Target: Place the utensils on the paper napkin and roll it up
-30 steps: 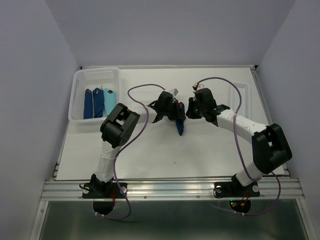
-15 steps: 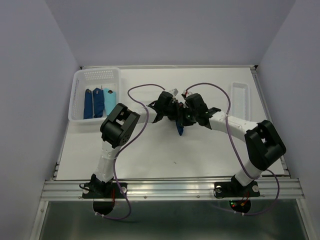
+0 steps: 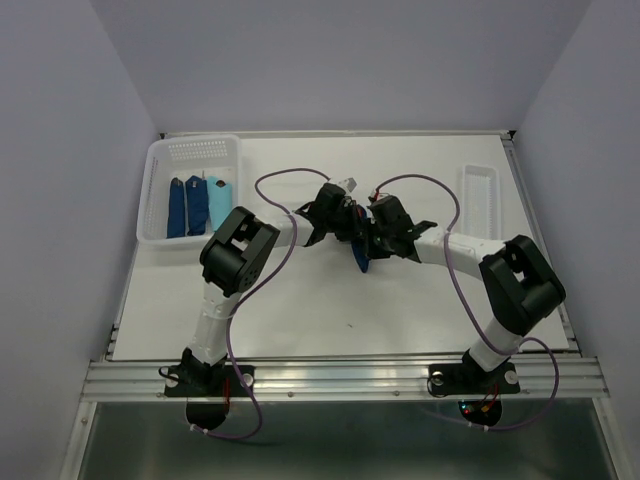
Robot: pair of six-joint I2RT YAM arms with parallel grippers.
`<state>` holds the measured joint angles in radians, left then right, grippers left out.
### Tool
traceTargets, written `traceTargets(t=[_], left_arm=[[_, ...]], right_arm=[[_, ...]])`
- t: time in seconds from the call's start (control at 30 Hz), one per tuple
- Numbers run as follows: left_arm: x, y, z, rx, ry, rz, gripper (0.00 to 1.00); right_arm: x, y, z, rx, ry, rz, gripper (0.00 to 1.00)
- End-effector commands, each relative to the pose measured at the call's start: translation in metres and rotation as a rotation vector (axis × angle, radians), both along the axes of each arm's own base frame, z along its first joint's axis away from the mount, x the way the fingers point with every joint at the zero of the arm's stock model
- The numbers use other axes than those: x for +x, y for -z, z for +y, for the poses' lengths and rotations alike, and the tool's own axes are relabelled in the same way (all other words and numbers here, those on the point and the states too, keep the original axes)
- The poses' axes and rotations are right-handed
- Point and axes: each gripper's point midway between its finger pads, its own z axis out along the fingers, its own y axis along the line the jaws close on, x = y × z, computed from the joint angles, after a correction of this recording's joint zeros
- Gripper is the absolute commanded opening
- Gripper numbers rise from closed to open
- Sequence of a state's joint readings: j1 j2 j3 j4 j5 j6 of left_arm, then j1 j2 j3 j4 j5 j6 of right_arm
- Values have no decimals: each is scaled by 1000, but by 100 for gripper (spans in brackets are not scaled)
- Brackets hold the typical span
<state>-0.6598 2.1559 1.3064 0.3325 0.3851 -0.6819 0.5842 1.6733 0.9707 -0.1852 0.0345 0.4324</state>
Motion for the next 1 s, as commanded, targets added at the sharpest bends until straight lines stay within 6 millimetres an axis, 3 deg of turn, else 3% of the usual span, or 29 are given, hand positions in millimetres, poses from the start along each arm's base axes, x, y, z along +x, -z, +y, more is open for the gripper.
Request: traceTargets(t=[0.0,0.3,0.53,0.73,0.77,0.83,0.97], left_arm=[[-15,12,13,76,23,24,0],[-15,3,15,74,34,-4,0],[-9,-16,19,117,53,-73,0],[16,-62,25,180,43,-227,20],[21,-76,25,177,32,-262,33],[24,-88,26,183,27,-293,44],[31,-107,33,196,-1,-331,79]], right_arm=[[-2,11,-11,-33,54,-9,18],[-20,34,-5,14,15,51,18],[-28,53,-7,22,46,97,17],[-34,64,-11,22,64,116,16],[-35,64,-11,25,65,117,16],[-35,63,-10,27,65,115,16],[-35,63,-11,25,68,117,16]])
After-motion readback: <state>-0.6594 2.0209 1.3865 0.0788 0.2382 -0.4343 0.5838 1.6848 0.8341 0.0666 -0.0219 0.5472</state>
